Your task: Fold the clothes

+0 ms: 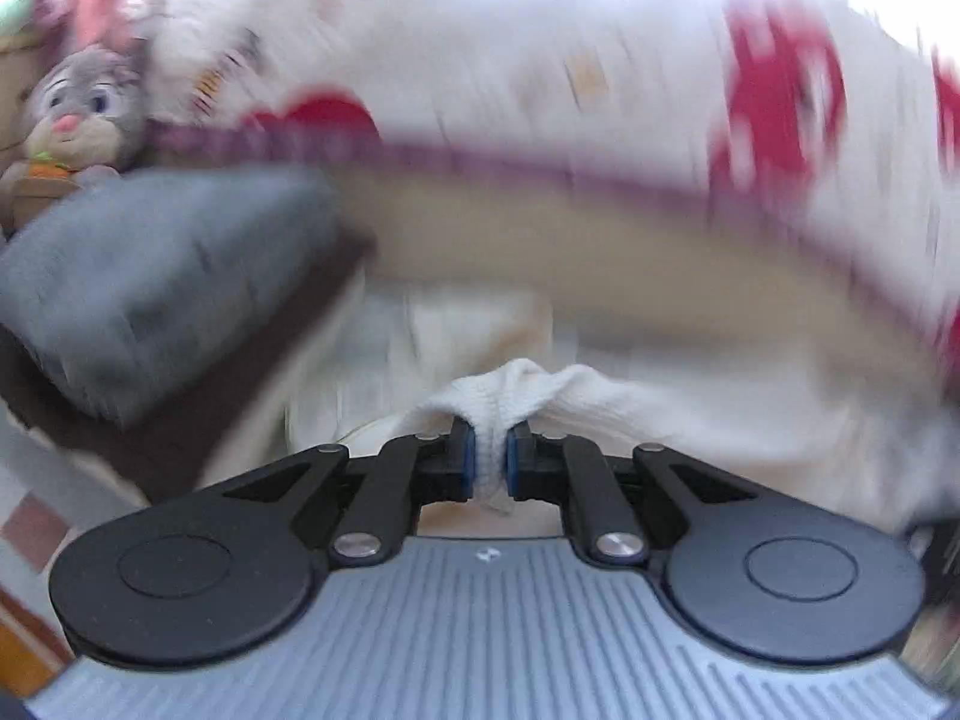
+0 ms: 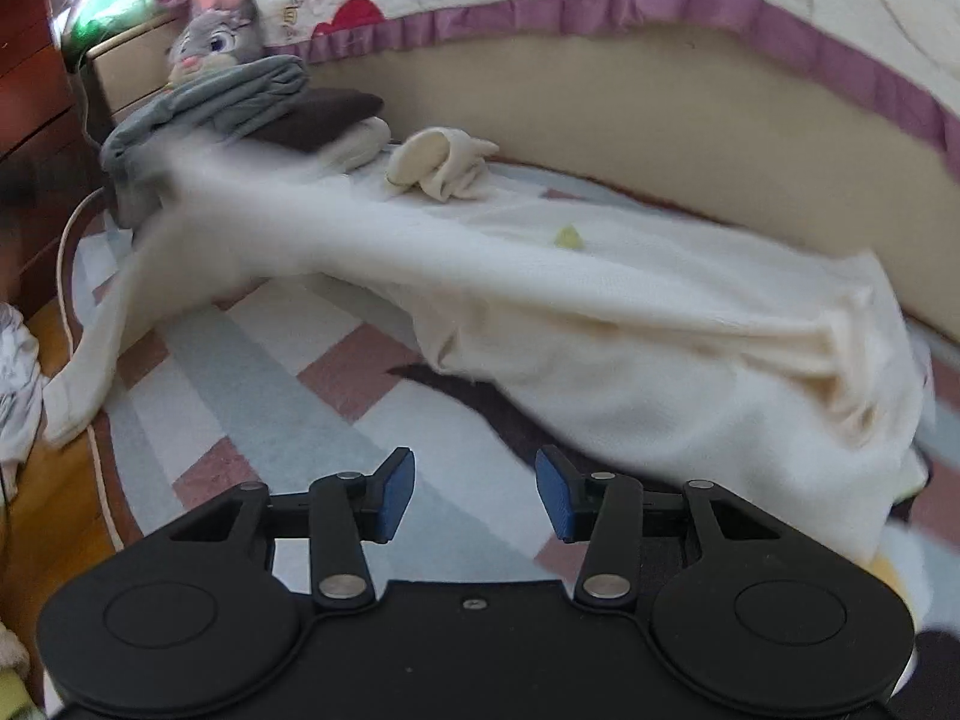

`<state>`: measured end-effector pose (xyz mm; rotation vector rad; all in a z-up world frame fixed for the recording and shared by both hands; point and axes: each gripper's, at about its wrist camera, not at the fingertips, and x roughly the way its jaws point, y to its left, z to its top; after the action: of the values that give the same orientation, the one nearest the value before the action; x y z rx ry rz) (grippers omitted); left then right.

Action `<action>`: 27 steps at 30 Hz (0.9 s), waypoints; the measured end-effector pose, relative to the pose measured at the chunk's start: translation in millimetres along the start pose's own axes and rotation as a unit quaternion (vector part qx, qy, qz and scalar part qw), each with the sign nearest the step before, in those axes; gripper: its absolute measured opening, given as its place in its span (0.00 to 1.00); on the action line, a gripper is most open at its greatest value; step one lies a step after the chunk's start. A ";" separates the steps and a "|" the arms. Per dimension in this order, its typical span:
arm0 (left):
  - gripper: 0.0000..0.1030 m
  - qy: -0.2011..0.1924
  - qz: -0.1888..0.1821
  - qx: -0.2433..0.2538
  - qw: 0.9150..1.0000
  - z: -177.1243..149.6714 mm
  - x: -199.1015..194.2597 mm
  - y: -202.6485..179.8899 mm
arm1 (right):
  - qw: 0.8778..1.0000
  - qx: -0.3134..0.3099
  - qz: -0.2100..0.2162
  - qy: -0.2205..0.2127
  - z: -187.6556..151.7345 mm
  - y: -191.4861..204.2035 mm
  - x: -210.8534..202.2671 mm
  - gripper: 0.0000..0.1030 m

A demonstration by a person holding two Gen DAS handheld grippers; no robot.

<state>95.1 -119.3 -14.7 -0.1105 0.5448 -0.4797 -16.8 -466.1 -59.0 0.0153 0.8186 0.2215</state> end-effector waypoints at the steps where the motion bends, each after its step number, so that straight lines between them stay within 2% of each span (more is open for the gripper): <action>1: 0.09 -0.010 -0.005 -0.020 1.000 11.1 2.7 10.1 | 1.000 -0.003 -0.009 0.003 2.8 -2.2 -1.4 0.49; 4: 0.11 0.014 -0.013 -0.076 0.997 5.3 39.7 41.3 | 0.999 -0.019 -0.042 0.013 8.0 -6.3 -2.4 0.49; 6: 0.11 0.045 0.001 -0.100 0.994 -19.3 62.2 60.8 | 0.997 -0.031 -0.070 0.027 8.1 -6.9 1.4 0.49; 9: 0.11 0.108 0.013 -0.140 0.984 -48.5 84.7 83.3 | 0.995 -0.019 -0.090 0.034 7.7 -15.3 4.1 0.49; 11: 0.14 0.101 0.012 -0.140 0.985 -51.1 84.1 88.5 | 0.995 0.013 -0.092 0.027 9.2 -25.3 4.7 0.49; 12: 0.18 0.091 0.016 -0.139 0.986 -48.8 83.7 88.4 | 0.995 0.034 -0.092 0.022 10.2 -31.9 5.1 0.49; 15: 0.21 0.056 0.034 -0.136 0.989 -43.9 80.7 88.8 | 0.991 0.091 -0.095 0.013 18.2 -52.8 9.4 0.49; 17: 0.27 0.040 0.059 -0.121 0.990 -41.8 74.3 82.5 | 0.987 0.125 -0.100 0.003 22.0 -63.5 12.1 0.49; 19: 0.47 0.019 0.072 -0.089 0.993 -42.5 56.3 69.6 | 0.982 0.158 -0.106 -0.009 25.3 -73.5 14.8 0.49; 20: 0.50 0.016 0.072 -0.074 0.995 -43.1 48.2 63.3 | 0.978 0.175 -0.109 -0.015 27.0 -78.5 16.1 0.50; 22: 0.57 0.049 0.042 -0.043 0.997 -45.9 36.9 51.6 | 0.971 0.208 -0.115 -0.027 30.3 -88.5 18.7 0.54; 24: 0.59 0.081 0.011 -0.012 0.997 -48.6 25.7 39.8 | 0.964 0.242 -0.109 -0.037 31.0 -98.5 20.9 0.54; 26: 0.65 0.127 -0.021 0.035 0.991 -54.8 27.2 25.3 | 0.957 0.277 -0.079 -0.043 26.4 -108.4 22.2 0.54; 27: 0.66 0.150 -0.021 0.071 0.986 -60.6 33.0 16.3 | 0.955 0.284 -0.067 -0.046 25.4 -110.6 23.3 0.54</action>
<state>94.8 -118.7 -85.6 0.0884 0.8026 -0.5792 38.0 -567.7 -69.4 0.5066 0.7647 -0.1476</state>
